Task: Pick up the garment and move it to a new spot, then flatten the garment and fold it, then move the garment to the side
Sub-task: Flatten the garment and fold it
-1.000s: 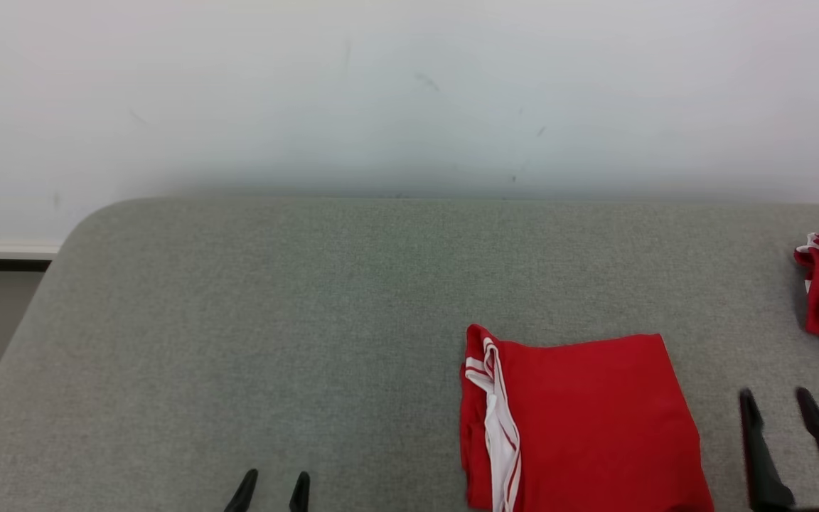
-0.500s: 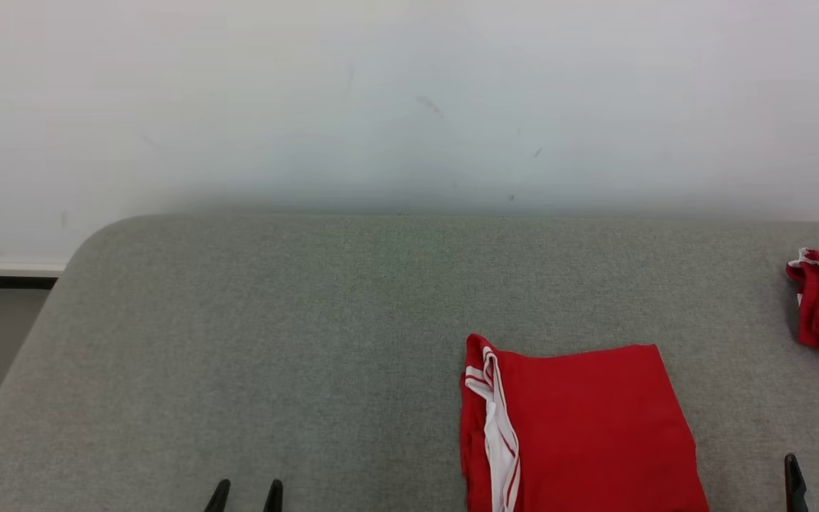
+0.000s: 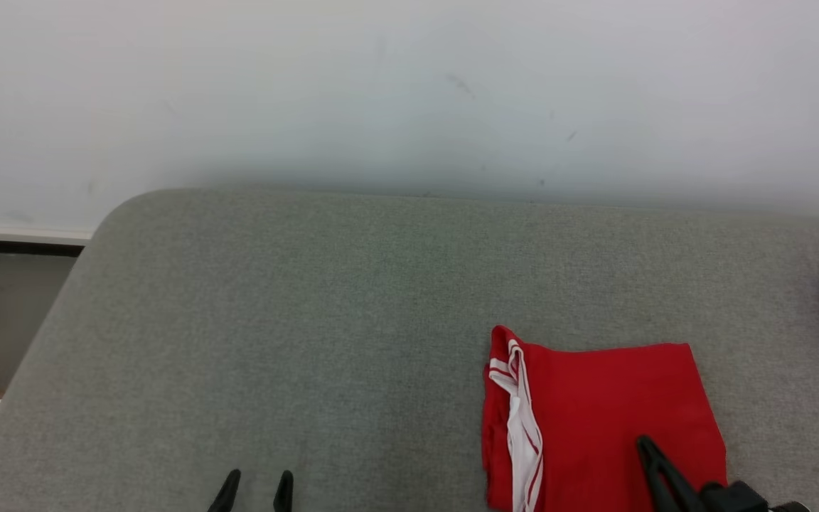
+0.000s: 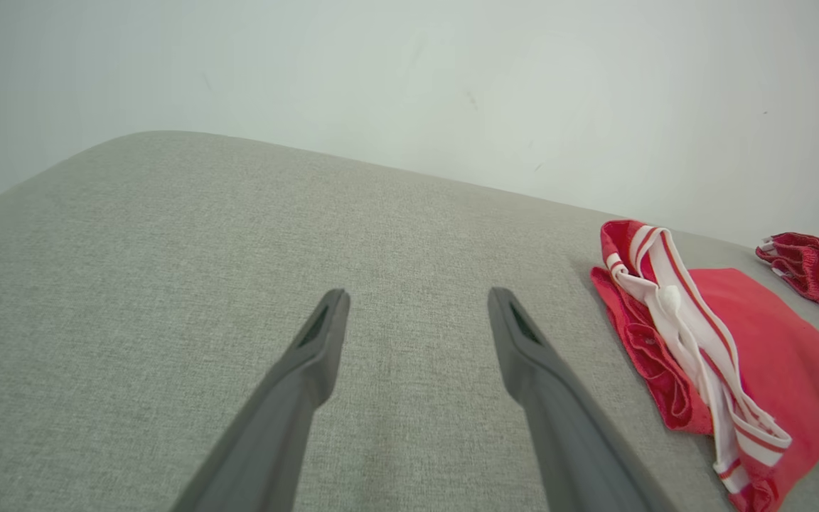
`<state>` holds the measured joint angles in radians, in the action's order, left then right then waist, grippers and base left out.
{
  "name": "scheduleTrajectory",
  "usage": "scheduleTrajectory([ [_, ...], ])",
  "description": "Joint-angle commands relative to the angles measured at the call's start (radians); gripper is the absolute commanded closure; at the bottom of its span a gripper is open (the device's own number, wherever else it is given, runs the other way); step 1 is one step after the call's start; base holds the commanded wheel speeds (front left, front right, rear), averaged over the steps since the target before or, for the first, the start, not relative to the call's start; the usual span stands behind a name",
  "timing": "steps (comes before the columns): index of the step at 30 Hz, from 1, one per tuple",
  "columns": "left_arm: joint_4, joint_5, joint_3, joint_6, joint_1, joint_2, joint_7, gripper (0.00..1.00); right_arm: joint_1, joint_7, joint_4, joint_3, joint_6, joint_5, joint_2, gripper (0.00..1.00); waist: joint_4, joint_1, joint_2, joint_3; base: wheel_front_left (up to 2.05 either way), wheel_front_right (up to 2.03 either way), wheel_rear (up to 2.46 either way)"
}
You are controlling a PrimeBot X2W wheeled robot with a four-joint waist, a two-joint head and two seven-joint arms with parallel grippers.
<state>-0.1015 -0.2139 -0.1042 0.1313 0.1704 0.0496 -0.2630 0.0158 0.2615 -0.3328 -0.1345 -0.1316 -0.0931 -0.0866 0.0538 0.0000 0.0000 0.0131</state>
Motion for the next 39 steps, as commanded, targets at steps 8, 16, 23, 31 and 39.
scheduleTrajectory([
  [8,-0.007,-0.023,-0.006,-0.001,-0.044,0.004,-0.001,0.0,0.178,-0.014,-0.244,-0.137,0.002,0.017,0.028,1.0,0.064,0.0,0.0,0.061,0.0,0.0,0.0],
  [16,-0.016,-0.029,-0.014,-0.001,-0.069,0.005,-0.001,0.0,0.276,-0.005,-0.361,-0.209,0.002,-0.013,0.036,1.0,0.103,0.0,0.0,0.091,0.0,0.0,0.0],
  [23,-0.023,-0.034,-0.02,-0.001,-0.08,0.005,-0.001,0.0,0.335,0.001,-0.41,-0.289,0.002,-0.076,0.035,1.0,0.12,0.0,0.0,0.092,0.0,0.0,0.0],
  [31,-0.027,-0.035,-0.027,-0.001,-0.081,0.004,-0.001,0.0,0.391,0.002,-0.472,-0.357,0.002,-0.128,0.035,1.0,0.127,0.0,0.0,0.088,0.0,0.0,0.0],
  [39,-0.034,-0.036,-0.029,-0.001,-0.065,0.004,-0.001,0.0,0.402,0.003,-0.466,-0.425,0.002,-0.188,0.035,1.0,0.111,0.0,0.0,0.06,0.0,0.0,0.0],
])
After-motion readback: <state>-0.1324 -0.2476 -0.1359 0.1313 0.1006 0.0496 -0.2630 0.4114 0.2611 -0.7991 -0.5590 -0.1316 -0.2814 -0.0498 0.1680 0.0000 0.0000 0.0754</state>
